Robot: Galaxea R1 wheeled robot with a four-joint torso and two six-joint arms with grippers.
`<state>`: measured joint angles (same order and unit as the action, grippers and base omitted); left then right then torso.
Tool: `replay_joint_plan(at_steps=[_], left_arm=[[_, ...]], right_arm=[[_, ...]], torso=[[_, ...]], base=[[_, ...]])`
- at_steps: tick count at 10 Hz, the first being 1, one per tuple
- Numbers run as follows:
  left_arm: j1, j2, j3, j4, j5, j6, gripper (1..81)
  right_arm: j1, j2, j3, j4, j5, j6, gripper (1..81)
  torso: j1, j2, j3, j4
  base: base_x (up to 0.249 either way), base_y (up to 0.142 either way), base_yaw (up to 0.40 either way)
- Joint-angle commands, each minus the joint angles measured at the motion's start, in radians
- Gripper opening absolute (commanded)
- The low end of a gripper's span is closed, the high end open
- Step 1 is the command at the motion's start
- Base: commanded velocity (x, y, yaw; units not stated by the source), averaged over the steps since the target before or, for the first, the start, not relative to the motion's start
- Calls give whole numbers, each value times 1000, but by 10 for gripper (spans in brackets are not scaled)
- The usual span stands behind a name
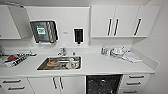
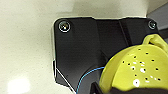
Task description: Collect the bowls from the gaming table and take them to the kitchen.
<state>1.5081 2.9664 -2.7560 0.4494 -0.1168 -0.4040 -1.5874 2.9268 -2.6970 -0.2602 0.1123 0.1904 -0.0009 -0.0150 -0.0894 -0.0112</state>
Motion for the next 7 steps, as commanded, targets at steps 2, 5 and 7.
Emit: replay_joint_plan(at_steps=[2, 5, 7], left_arm=[[-38, -12, -1, 2, 45, 2, 10], [-38, -15, 1, -1, 42, 1, 10], [-32, -18, 1, -2, -15, -4, 10]], right_arm=[[36, -12, 5, -5, -46, 0, 10], [36, -12, 7, -5, -46, 0, 10], [34, -13, 13, -5, -46, 0, 10]], torso=[[1, 0, 0, 0], [1, 0, 0, 0], [1, 0, 0, 0]], base=[[105, 0, 0], [96, 0, 0], [0, 0, 0]])
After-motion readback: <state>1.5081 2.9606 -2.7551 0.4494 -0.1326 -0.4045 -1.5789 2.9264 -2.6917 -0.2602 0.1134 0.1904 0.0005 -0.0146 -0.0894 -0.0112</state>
